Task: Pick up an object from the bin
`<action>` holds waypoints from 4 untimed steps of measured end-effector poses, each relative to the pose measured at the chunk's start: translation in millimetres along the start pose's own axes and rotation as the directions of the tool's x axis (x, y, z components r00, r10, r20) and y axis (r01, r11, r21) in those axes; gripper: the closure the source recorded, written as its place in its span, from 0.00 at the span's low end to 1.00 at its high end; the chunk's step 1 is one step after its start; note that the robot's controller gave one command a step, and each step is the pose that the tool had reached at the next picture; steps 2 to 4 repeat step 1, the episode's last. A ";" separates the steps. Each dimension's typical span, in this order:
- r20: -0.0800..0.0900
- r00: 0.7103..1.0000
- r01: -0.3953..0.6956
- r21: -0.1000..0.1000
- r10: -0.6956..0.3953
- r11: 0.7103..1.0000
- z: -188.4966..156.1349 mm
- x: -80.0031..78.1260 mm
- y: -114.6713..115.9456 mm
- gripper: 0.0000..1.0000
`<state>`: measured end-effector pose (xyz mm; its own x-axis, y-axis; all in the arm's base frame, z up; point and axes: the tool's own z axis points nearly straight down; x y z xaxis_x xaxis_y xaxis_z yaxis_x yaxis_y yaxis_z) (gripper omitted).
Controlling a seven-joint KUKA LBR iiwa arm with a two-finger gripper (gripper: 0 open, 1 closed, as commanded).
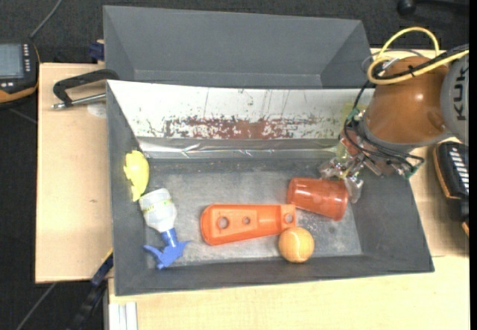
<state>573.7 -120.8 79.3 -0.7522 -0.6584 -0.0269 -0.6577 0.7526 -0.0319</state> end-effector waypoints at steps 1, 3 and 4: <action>-0.006 1.000 -0.006 0.002 0.006 1.000 3.8 0.0 -5.5 1.00; -0.006 1.000 -0.006 0.002 0.006 1.000 3.8 0.0 -5.5 1.00; -0.006 1.000 -0.006 0.002 0.006 1.000 3.8 0.0 -5.5 1.00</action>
Offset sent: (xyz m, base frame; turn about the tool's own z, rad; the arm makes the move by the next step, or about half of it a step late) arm 0.0080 -0.0190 -0.0093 -0.0889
